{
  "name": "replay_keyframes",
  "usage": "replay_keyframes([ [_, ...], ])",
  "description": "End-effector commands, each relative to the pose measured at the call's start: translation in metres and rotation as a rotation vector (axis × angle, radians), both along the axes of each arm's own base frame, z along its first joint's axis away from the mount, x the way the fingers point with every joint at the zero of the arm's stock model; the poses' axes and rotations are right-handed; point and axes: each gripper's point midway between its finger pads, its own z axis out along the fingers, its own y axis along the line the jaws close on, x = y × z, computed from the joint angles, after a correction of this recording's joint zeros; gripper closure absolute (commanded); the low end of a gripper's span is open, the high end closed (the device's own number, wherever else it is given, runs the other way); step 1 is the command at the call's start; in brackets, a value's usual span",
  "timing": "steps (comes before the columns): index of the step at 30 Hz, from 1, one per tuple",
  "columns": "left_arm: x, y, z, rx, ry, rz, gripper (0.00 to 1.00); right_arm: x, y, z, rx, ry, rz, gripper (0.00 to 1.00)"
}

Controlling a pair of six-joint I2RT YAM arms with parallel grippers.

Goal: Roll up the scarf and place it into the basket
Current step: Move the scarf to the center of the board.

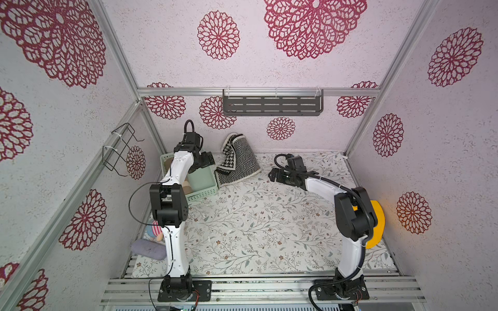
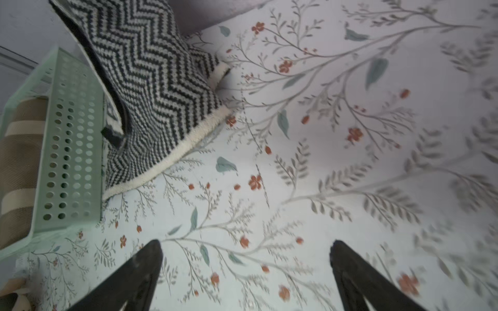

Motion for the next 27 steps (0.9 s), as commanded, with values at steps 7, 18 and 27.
replay_keyframes([
  [7, -0.018, -0.015, 0.039, -0.05, -0.132, 0.057, 0.03, 0.074, 0.073, -0.01, 0.171, -0.093, 0.136, 0.01],
  [18, -0.035, -0.021, 0.051, -0.058, -0.142, 0.048, 0.03, 0.088, 0.119, -0.044, 0.192, -0.055, 0.18, 0.22],
  [27, -0.037, -0.046, 0.056, -0.046, -0.149, -0.045, 0.03, 0.055, 0.078, -0.03, 0.11, -0.037, 0.09, 1.0],
])
